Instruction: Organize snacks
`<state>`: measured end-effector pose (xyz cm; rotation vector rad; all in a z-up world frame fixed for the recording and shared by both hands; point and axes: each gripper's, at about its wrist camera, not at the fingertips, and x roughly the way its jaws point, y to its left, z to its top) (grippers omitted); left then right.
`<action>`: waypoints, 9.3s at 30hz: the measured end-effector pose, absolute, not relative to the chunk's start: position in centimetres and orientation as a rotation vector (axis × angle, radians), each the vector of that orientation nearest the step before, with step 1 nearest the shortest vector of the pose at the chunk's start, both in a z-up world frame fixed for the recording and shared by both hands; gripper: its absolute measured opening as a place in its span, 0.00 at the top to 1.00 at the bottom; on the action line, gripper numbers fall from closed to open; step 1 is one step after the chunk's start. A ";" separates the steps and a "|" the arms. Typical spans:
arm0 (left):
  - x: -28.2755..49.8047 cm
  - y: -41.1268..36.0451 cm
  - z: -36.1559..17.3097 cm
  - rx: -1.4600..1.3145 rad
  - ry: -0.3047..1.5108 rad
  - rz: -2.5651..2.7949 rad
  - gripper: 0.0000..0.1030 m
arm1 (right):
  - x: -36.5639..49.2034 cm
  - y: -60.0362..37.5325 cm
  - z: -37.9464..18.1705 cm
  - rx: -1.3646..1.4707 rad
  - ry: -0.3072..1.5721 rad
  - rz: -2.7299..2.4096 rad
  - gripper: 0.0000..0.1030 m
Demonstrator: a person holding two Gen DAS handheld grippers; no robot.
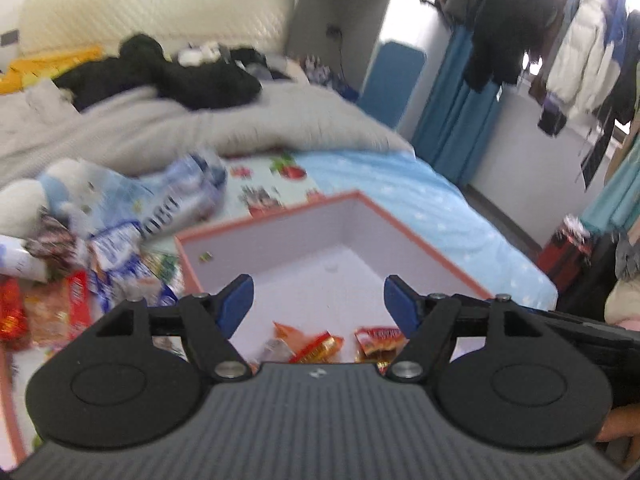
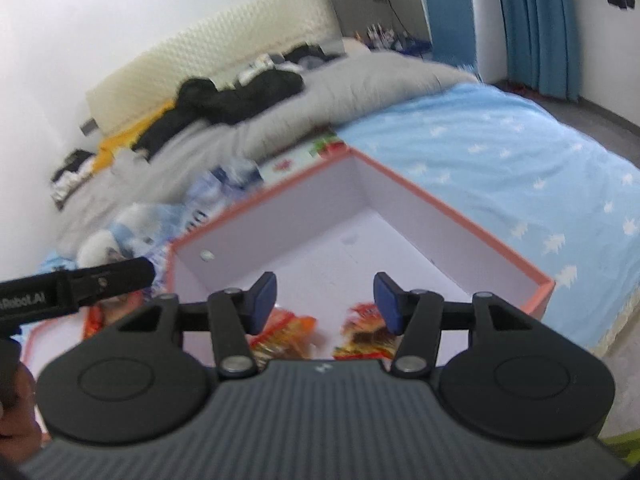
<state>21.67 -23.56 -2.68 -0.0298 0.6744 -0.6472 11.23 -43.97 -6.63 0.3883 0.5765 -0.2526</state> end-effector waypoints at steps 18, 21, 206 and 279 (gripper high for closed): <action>15.3 -8.8 3.3 -0.110 0.481 -0.461 0.26 | 8.3 -34.8 -1.0 0.255 0.396 -0.077 0.46; 14.9 -6.6 2.2 -0.134 0.505 -0.429 0.26 | 8.5 -33.3 -1.9 0.234 0.417 -0.050 0.46; 18.8 0.8 -21.4 -0.473 0.918 -0.036 0.28 | 13.1 -19.9 -22.7 0.061 0.780 0.015 0.37; 15.1 -2.4 -6.4 -0.210 0.713 -0.320 0.45 | 10.1 -25.3 -6.3 0.211 0.597 0.052 0.43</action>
